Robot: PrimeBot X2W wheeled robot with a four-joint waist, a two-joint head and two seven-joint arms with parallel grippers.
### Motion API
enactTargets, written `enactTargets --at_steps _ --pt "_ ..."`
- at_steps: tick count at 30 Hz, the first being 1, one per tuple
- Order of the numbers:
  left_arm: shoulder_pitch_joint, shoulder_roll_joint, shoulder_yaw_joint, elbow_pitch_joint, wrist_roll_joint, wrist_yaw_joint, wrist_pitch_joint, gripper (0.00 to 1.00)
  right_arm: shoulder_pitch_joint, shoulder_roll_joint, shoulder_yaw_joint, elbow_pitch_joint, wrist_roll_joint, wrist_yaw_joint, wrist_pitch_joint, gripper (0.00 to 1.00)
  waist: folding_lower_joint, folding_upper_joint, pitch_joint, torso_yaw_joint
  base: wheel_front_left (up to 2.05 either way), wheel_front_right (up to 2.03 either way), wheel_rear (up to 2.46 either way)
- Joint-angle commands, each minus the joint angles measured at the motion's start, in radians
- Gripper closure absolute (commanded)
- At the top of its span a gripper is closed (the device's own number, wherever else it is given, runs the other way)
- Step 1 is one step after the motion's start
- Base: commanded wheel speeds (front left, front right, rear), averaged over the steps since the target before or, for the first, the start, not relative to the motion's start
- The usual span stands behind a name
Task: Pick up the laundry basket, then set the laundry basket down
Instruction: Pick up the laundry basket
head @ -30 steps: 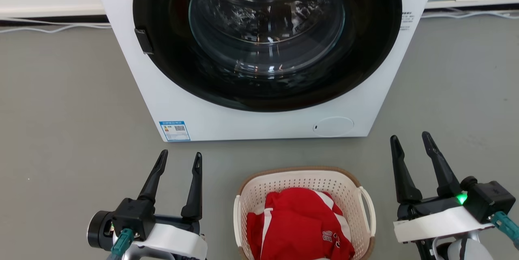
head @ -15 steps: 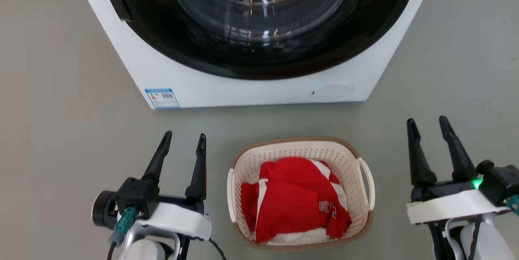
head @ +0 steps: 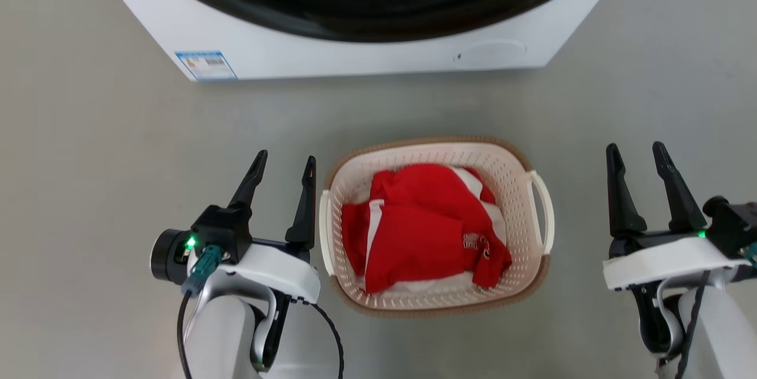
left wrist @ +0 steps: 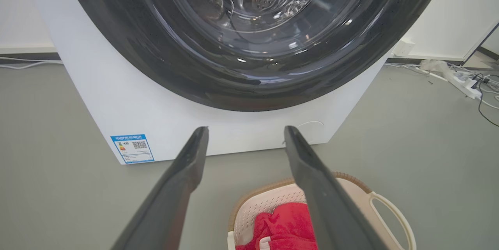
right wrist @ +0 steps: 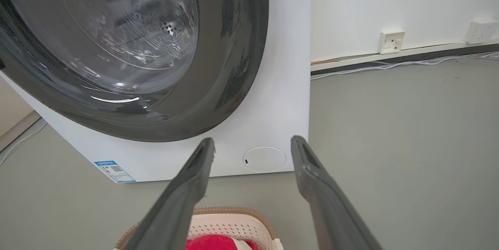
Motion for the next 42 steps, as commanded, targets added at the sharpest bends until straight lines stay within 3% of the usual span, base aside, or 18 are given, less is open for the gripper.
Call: enactTargets --at_steps 1,27,42 --pt "-0.035 0.003 0.023 0.003 -0.001 0.006 -0.006 0.00 -0.026 -0.015 0.023 0.000 0.010 0.007 -0.014 0.00 0.0000 0.0000 0.057 -0.007 0.00 0.00 0.00" --pt "-0.291 0.003 -0.047 0.441 -0.079 -0.008 -0.006 0.00 -0.234 -0.039 0.150 0.363 0.071 0.007 -0.014 0.00 0.0000 0.0000 0.366 -0.023 0.00 0.00 0.00" --pt "-0.414 0.003 -0.100 0.607 -0.145 -0.005 -0.006 0.00 -0.332 -0.043 0.228 0.466 0.092 0.007 -0.014 0.00 0.0000 0.0000 0.474 -0.028 0.00 0.00 0.00"
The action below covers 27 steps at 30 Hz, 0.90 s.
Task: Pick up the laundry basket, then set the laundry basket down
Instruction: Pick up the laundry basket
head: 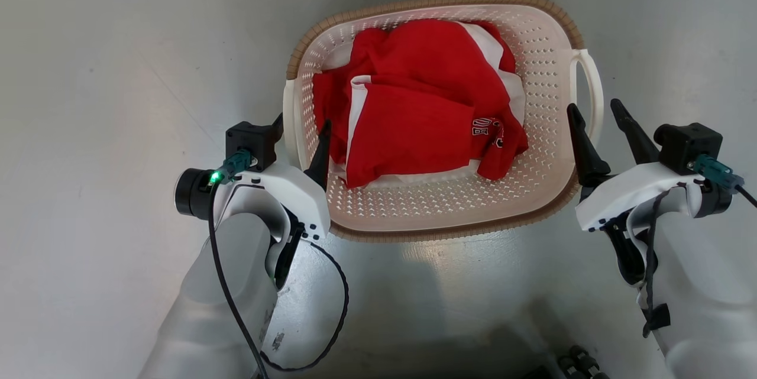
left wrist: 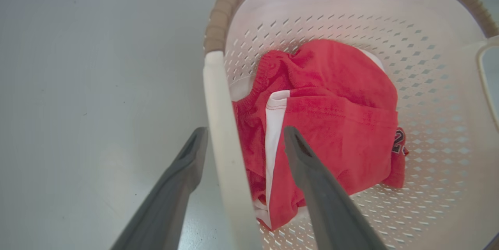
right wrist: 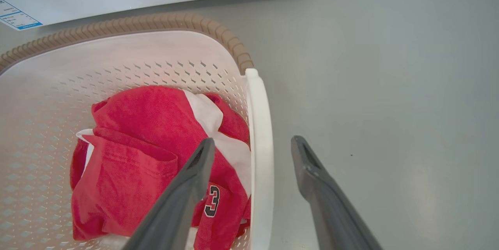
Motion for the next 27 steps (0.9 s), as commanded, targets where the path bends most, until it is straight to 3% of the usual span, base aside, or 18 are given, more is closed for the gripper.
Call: enactTargets --at_steps 1,22,23,24,25,26,27 --pt "0.009 0.008 0.013 0.001 -0.015 0.003 -0.006 0.00 0.029 0.000 0.026 0.002 0.010 0.006 -0.011 0.00 -0.0001 0.0000 0.004 -0.001 0.00 0.00 0.00" --pt "-0.056 0.008 -0.027 0.059 -0.049 0.015 -0.006 0.00 -0.081 -0.001 0.081 0.109 0.047 0.006 -0.011 0.00 -0.0001 0.0000 0.066 0.003 0.00 0.00 0.00" --pt "-0.058 0.008 -0.027 0.061 -0.050 0.014 -0.006 0.06 -0.084 -0.001 0.085 0.114 0.050 0.006 -0.011 0.00 -0.0001 0.0000 0.067 0.003 0.00 0.00 0.00" --pt "-0.059 0.008 -0.028 0.063 -0.050 0.014 -0.006 0.27 -0.088 -0.001 0.089 0.118 0.052 0.006 -0.011 0.00 -0.0001 0.0000 0.067 0.003 0.00 0.00 0.00" --pt "-0.059 0.008 -0.028 0.064 -0.051 0.014 -0.006 0.55 -0.090 0.000 0.093 0.123 0.056 0.006 -0.011 0.00 -0.0001 0.0000 0.068 0.003 0.00 0.00 0.00" --pt "-0.060 0.008 -0.028 0.065 -0.052 0.013 -0.006 0.71 -0.093 0.001 0.097 0.127 0.059 0.006 -0.011 0.37 -0.0001 0.0000 0.067 0.003 0.00 0.00 0.00" --pt "-0.061 0.008 -0.028 0.067 -0.053 0.013 -0.006 0.95 -0.095 0.001 0.101 0.131 0.062 0.006 -0.011 0.61 -0.0001 0.0000 0.067 0.003 0.00 0.00 0.00"
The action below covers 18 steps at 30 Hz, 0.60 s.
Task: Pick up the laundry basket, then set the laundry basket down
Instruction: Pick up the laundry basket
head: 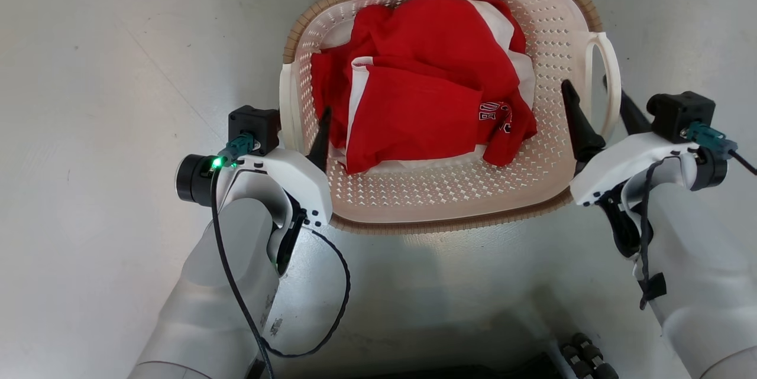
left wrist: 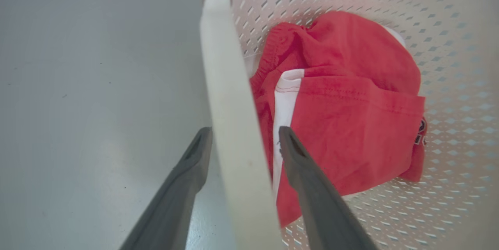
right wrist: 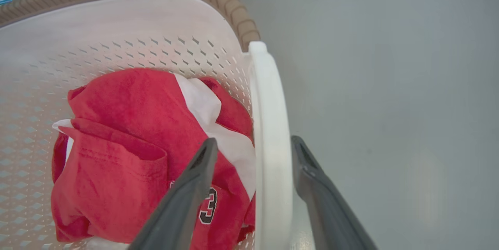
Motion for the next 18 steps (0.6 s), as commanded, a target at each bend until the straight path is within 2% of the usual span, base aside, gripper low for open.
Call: enactTargets --at_steps 1,2,18 --pt "0.009 0.009 0.014 -0.004 -0.011 0.005 -0.006 1.00 0.034 0.002 0.022 0.005 0.010 0.006 -0.011 0.85 0.0000 0.0000 -0.001 0.000 0.00 0.00 0.00" --pt "0.009 0.009 0.013 -0.003 -0.012 0.004 -0.006 1.00 0.033 0.002 0.026 0.009 0.014 0.006 -0.011 1.00 0.0000 0.0000 -0.002 0.000 0.00 0.00 0.00" --pt "0.024 0.009 -0.007 0.032 -0.044 0.002 -0.006 1.00 0.046 -0.003 0.068 0.024 0.047 0.006 -0.011 1.00 0.0000 0.0000 -0.062 -0.002 0.00 0.00 0.00"
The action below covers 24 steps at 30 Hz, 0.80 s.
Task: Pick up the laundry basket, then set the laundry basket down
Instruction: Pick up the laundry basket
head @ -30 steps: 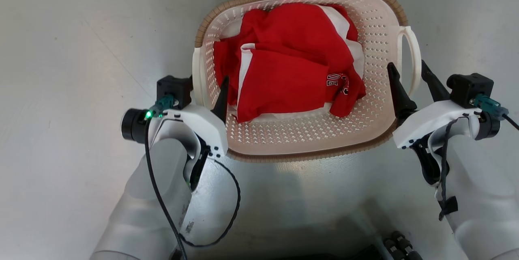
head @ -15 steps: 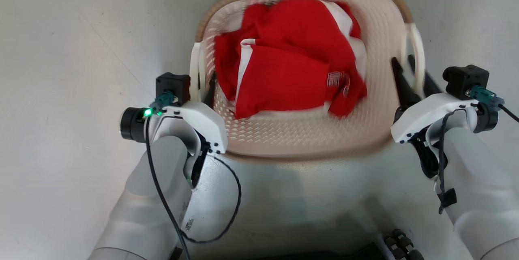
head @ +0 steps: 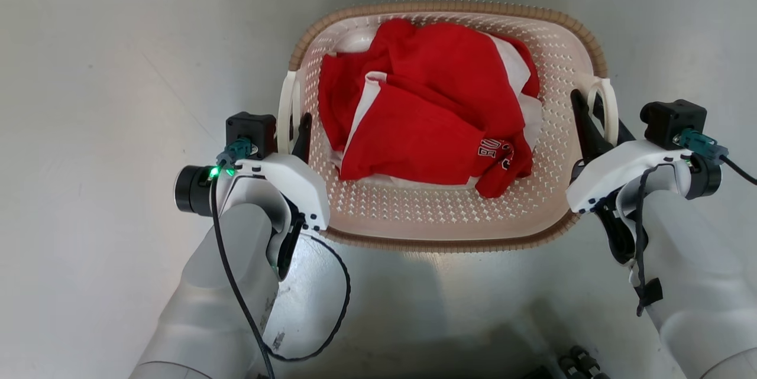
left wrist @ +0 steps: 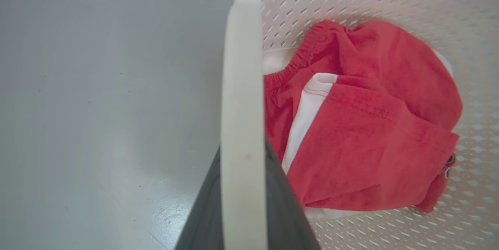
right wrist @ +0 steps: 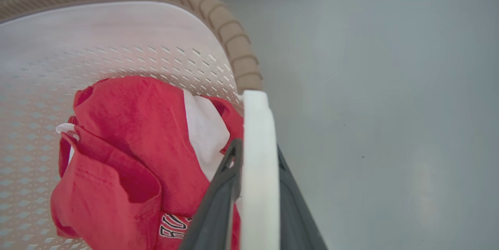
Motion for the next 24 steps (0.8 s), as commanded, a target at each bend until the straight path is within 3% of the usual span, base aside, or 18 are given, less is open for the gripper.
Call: enactTargets --at_steps 1,9,24 --pt "0.033 0.011 0.005 -0.002 -0.005 -0.010 -0.006 1.00 0.046 -0.002 0.029 -0.002 0.007 0.007 -0.010 1.00 0.0000 0.0000 -0.018 -0.002 0.00 0.00 0.00" --pt "0.037 0.011 -0.048 0.090 -0.075 -0.029 -0.006 1.00 0.063 0.001 0.111 0.034 0.055 0.007 -0.010 1.00 0.0000 0.0000 -0.122 -0.008 0.00 0.00 0.00" --pt "0.099 0.011 -0.183 0.254 -0.272 -0.053 0.062 1.00 0.105 0.022 0.439 0.169 0.298 0.007 -0.006 1.00 0.0000 0.0000 -0.433 -0.030 0.00 0.00 0.00"
